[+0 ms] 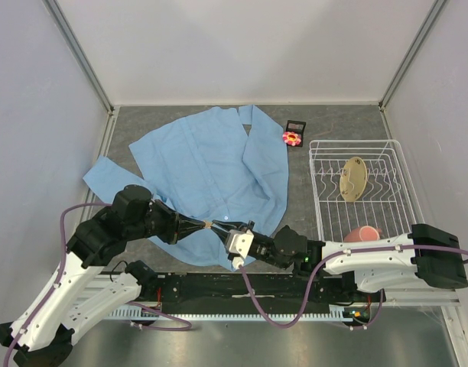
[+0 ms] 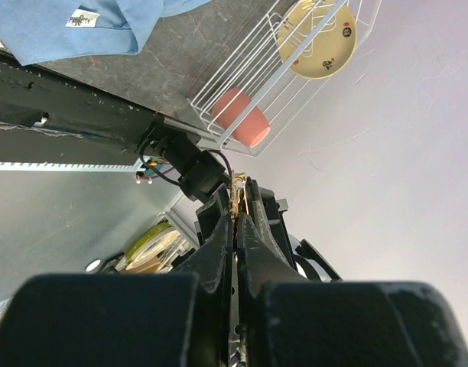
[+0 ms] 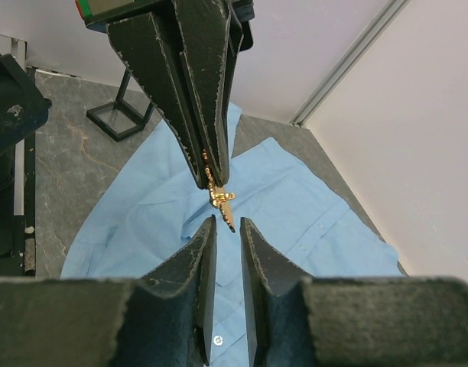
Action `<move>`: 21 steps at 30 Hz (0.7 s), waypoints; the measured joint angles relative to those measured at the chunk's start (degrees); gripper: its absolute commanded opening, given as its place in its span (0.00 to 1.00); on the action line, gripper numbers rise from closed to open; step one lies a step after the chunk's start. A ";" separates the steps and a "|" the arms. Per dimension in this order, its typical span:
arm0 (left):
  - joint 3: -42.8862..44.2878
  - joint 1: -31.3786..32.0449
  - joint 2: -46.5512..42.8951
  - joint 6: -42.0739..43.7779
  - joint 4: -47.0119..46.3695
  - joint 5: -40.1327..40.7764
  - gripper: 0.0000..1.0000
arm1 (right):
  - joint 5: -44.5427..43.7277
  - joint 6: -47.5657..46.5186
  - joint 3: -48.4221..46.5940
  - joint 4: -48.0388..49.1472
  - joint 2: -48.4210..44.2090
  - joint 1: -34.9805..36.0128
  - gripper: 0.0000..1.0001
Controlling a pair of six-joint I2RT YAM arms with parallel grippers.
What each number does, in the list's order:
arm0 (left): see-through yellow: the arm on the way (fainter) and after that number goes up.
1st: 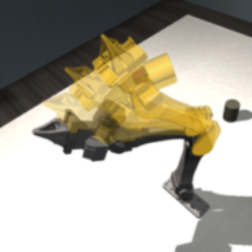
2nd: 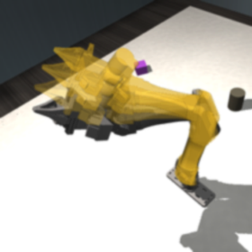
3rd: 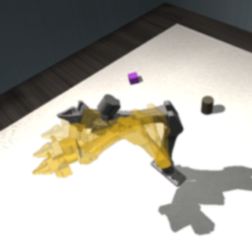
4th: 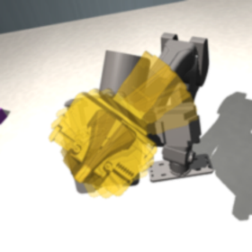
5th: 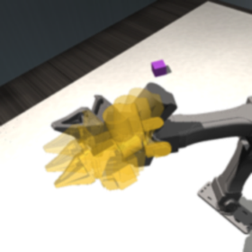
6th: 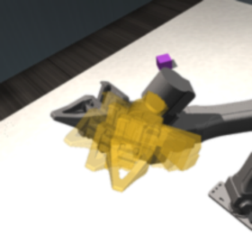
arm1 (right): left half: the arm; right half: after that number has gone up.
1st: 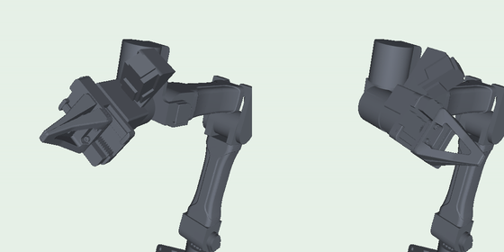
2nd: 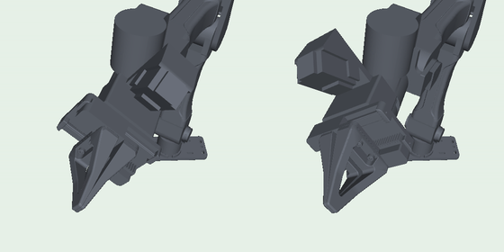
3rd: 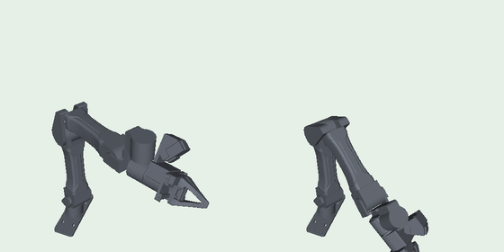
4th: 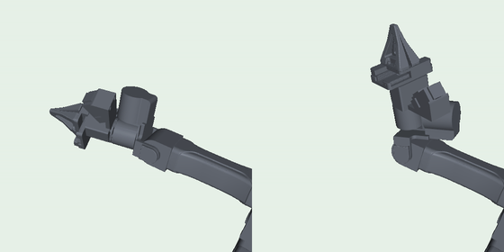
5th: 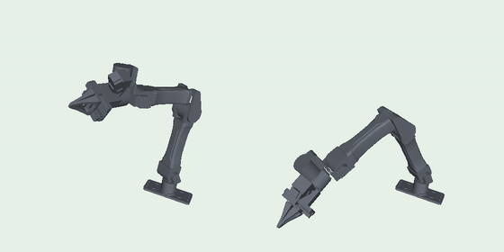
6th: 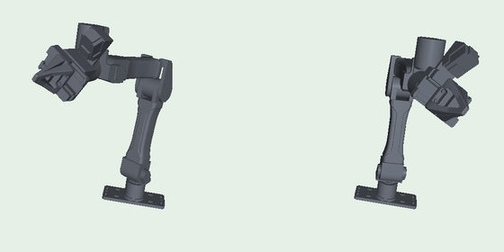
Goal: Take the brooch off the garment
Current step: Close the brooch.
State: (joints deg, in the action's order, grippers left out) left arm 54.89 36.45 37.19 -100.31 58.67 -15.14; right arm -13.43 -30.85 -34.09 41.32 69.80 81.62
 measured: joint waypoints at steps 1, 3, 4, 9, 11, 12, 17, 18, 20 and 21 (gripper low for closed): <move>0.00 0.00 0.00 -0.17 0.00 0.00 0.02 | 0.00 -0.02 0.00 0.15 0.02 0.02 0.25; 0.00 0.00 0.00 -0.31 -0.02 0.00 0.02 | 0.02 -0.02 -0.02 0.28 0.04 0.02 0.22; 0.00 0.00 0.00 -0.37 -0.02 0.00 0.02 | 0.02 -0.02 -0.02 0.28 0.07 0.02 0.18; -0.22 0.00 0.00 -0.37 0.00 -0.02 0.02 | -0.02 -0.42 -0.20 0.33 0.74 0.00 0.11; -0.28 0.00 0.00 -0.37 0.00 0.02 0.02 | -0.07 -0.48 -0.24 0.44 1.07 0.00 0.08; -0.33 -0.02 0.00 -0.37 0.00 0.07 0.02 | -0.15 -0.50 -0.24 0.63 1.29 0.02 0.05; -0.83 -0.13 -0.13 -0.02 -0.55 0.63 0.16 | -0.85 -0.22 -0.46 1.03 2.43 0.02 0.00; -1.11 -0.11 -0.24 0.70 -1.05 1.03 0.45 | -1.25 0.26 -0.50 1.03 2.54 0.00 0.00; -1.07 -0.11 -0.33 4.37 -2.56 1.70 0.70 | -1.66 2.23 -0.72 0.66 2.54 0.00 0.00; -0.70 -0.11 -0.20 6.93 -3.04 2.43 0.76 | -1.92 3.28 -0.87 0.52 2.54 -0.02 0.00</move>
State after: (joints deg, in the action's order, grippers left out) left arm 54.19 36.34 36.99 -93.38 55.64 -12.71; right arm -15.35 -27.57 -34.96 41.85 72.34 81.60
